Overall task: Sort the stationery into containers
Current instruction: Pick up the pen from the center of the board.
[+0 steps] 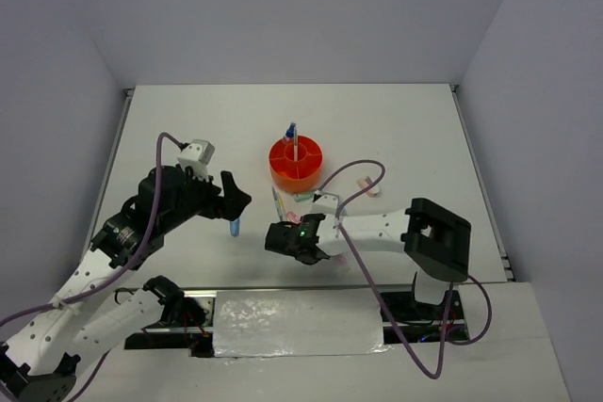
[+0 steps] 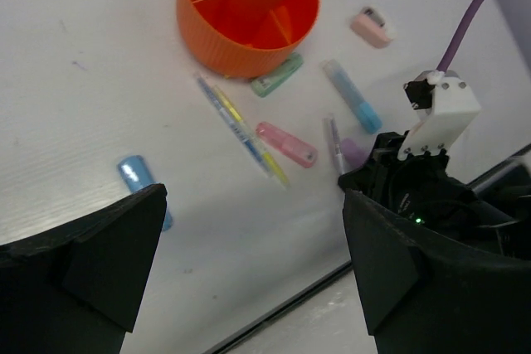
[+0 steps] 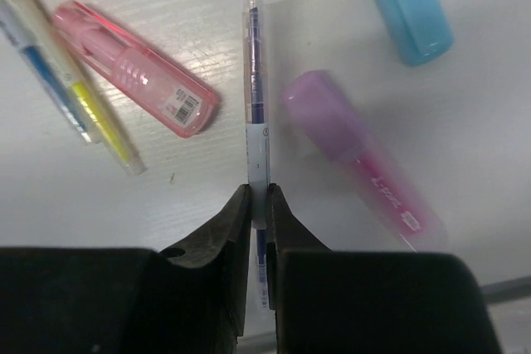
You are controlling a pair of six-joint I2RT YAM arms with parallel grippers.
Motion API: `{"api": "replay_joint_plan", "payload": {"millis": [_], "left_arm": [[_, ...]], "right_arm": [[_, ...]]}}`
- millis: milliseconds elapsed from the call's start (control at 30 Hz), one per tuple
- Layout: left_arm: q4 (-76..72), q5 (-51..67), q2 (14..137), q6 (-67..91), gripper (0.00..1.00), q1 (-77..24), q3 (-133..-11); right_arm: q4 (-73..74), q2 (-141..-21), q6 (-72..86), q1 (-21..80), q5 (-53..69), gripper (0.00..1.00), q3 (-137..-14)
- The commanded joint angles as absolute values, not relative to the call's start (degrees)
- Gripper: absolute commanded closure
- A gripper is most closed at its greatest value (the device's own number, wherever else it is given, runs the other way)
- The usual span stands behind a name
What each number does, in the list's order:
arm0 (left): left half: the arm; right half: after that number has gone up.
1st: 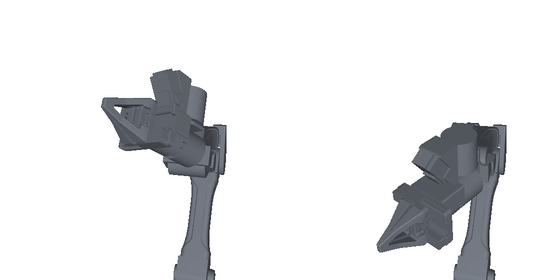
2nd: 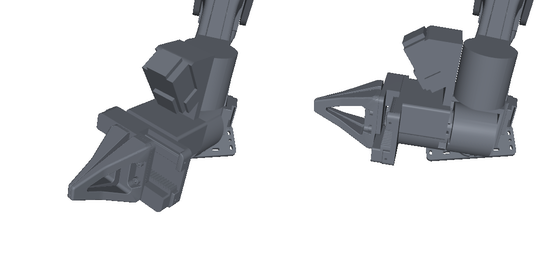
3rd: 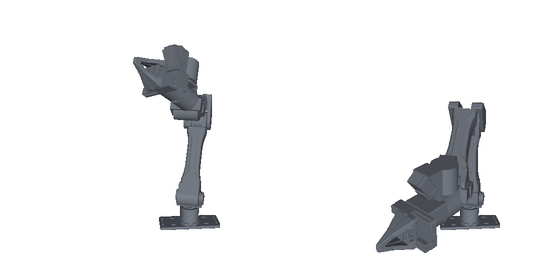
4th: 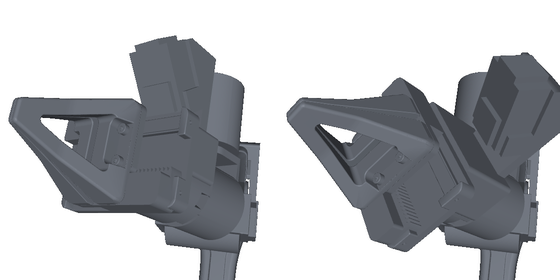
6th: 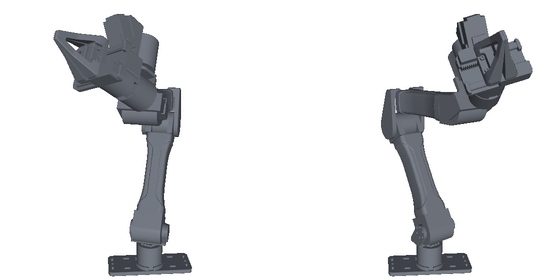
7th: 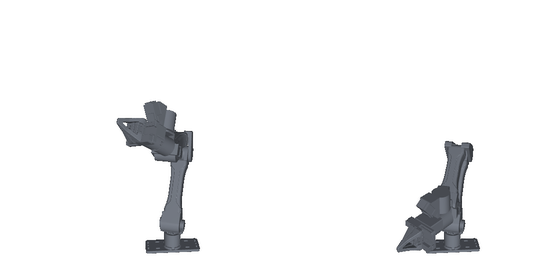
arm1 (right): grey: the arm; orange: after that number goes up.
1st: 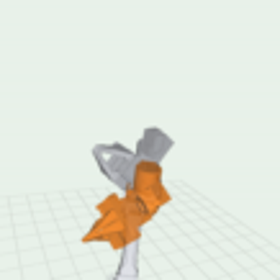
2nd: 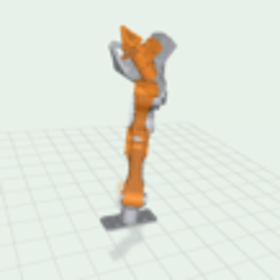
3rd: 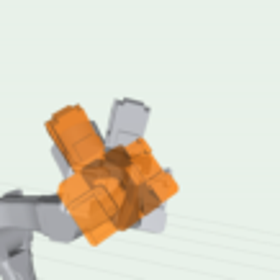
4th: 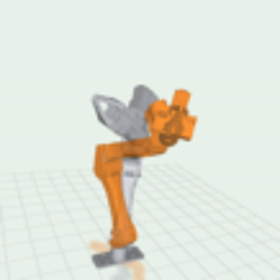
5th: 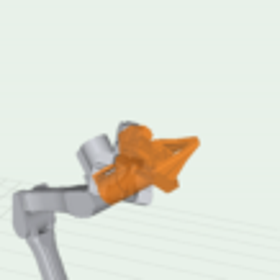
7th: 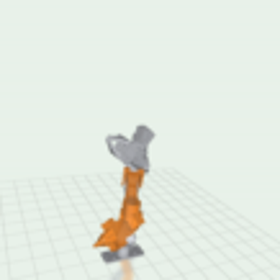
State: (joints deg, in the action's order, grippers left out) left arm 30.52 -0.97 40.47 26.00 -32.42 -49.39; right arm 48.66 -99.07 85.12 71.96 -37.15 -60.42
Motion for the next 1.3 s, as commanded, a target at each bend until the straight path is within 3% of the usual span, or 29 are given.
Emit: {"api": "replay_joint_plan", "payload": {"millis": [0,167,333,467,767,933,1067,1200,1267], "left_arm": [[18.93,5.96,40.95,33.21,0.01,-32.17,-49.05],[8.45,16.42,44.03,39.37,0.01,-32.17,-48.43],[0.97,24.87,49.91,42.28,0.01,-33.31,-49.83],[6.48,21.81,54.83,38.69,0.01,-37.86,-53.52],[3.34,22.32,59.59,39.46,0.03,-42.8,-53.7],[2.37,23.03,60.64,39.64,0.18,-43.33,-53.79],[2.64,22.85,60.91,39.2,0.2,-43.33,-53.44],[1.5,23.11,61.43,39.11,0.3,-43.24,-52.91],[0.79,23.82,62.05,39.2,0.58,-43.33,-53.08]], "right_arm": [[54.66,-91.16,87.01,72.42,-42.88,1.0,-62.4],[44.94,-81.3,75.41,73.56,-46.32,1.0,-56.88],[12.47,-64.54,37.48,74.09,-36.05,1.0,-45.2],[4.58,-51.18,29.64,74.09,-33.15,1.0,-36.93],[1.32,-47.38,22.51,74.18,-27.25,1.0,-35.33],[-0.26,-45.62,21.01,74.44,-25.76,0.99,-34.54],[-3.51,-43.77,19.78,74.53,-24.36,0.99,-33.31],[-4.13,-43.15,19.25,74.71,-23.12,0.99,-32.7],[-4.13,-43.33,19.16,74.71,-23.11,0.99,-32.61]]}}
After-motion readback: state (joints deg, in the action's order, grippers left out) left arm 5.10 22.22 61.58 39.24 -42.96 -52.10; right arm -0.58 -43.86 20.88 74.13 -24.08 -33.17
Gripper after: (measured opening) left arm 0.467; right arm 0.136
